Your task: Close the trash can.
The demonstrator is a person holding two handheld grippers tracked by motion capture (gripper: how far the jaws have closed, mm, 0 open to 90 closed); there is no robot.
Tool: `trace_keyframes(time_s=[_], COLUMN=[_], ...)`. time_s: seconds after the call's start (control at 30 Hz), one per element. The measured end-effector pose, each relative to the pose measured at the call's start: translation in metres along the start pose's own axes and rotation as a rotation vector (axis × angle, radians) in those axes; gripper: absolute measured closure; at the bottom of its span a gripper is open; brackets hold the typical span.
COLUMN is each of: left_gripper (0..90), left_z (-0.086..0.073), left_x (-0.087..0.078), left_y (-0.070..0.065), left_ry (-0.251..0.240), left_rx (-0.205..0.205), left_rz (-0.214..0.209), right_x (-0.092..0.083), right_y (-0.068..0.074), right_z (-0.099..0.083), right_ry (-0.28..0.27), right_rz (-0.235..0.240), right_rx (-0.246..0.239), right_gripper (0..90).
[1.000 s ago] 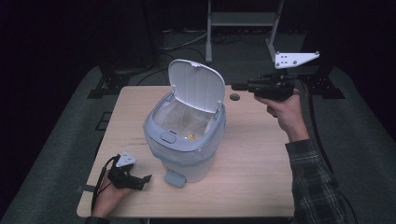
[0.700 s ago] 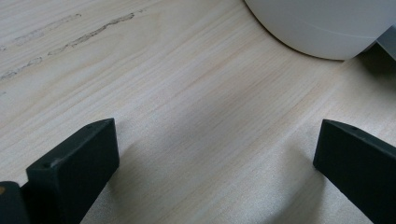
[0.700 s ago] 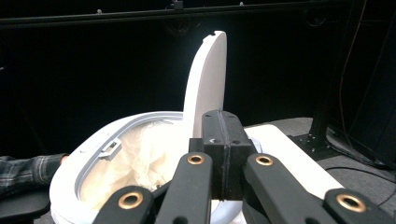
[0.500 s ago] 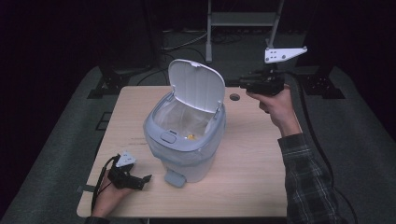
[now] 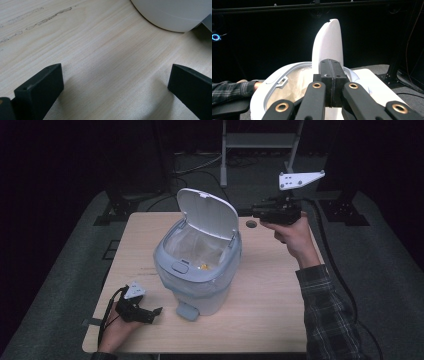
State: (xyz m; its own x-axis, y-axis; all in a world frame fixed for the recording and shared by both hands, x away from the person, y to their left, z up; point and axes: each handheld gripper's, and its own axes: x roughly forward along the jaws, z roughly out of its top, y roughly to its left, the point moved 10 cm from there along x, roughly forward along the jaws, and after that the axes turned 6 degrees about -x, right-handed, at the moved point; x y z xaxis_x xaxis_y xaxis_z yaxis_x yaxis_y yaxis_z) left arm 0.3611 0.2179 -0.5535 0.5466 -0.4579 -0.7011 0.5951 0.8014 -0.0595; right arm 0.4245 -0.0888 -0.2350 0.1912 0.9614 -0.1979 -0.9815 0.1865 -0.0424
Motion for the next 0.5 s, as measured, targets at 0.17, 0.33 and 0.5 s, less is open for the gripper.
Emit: trace_keyframes(time_s=[0.17,0.33,0.5], left_gripper=[0.0,0.0,0.0], left_z=[0.000,0.000,0.000], left_x=[0.000,0.000,0.000], left_y=[0.000,0.000,0.000], left_ry=[0.000,0.000,0.000], left_rx=[0.000,0.000,0.000], left_rz=[0.000,0.000,0.000], right_x=[0.005,0.011,0.017], right_y=[0.006,0.011,0.016], right_z=[0.001,0.000,0.000], right_ry=[0.014,0.030,0.038], right_rz=[0.014,0.030,0.046], right_rx=[-0.010,-0.015,-0.023], right_gripper=[90.0,90.0,90.0])
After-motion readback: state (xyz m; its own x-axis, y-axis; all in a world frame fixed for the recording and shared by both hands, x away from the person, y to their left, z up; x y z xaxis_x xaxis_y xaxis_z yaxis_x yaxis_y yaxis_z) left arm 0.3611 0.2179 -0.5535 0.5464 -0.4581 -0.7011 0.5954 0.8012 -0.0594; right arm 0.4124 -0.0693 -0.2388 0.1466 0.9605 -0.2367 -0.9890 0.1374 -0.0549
